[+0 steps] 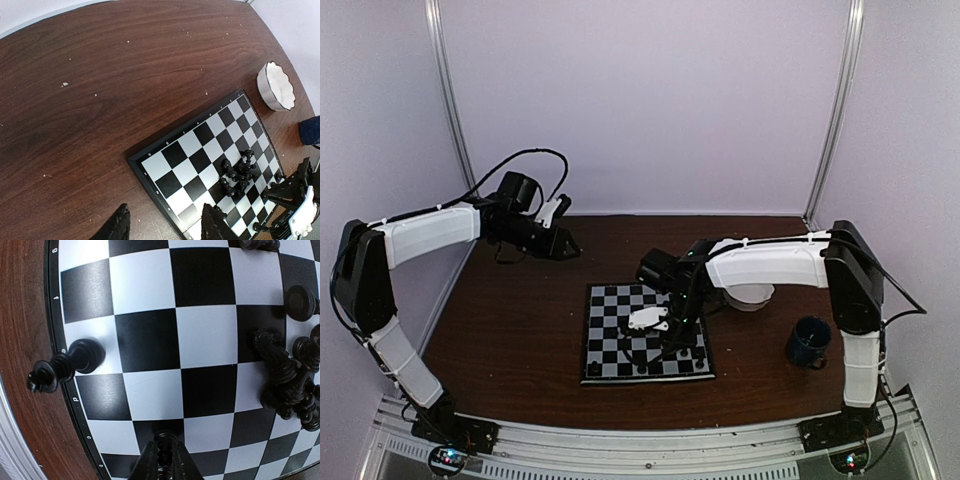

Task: Set up the chess pieces on the board
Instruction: Place the pawn at c7.

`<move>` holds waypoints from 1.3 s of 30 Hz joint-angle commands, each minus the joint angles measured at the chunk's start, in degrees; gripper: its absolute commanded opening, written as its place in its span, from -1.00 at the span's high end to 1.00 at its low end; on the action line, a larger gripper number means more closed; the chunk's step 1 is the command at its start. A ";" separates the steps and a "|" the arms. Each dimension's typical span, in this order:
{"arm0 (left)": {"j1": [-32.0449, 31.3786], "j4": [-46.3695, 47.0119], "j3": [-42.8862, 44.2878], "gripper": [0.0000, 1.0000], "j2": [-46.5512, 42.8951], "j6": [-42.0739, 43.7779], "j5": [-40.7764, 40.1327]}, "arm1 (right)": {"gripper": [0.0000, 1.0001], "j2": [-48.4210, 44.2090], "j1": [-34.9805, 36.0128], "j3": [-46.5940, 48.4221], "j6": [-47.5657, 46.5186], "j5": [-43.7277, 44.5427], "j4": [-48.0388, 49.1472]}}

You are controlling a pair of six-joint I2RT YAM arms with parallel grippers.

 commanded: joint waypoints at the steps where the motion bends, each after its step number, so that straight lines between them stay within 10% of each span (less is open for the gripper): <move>1: 0.30 1.07 1.37 0.03 -1.43 0.75 0.10 | 0.80 -1.64 0.07 -0.15 0.29 1.88 0.20; 39: 0.30 1.05 1.46 0.03 -1.25 0.69 0.58 | 0.69 -2.13 0.59 -0.28 -0.24 -0.11 -0.71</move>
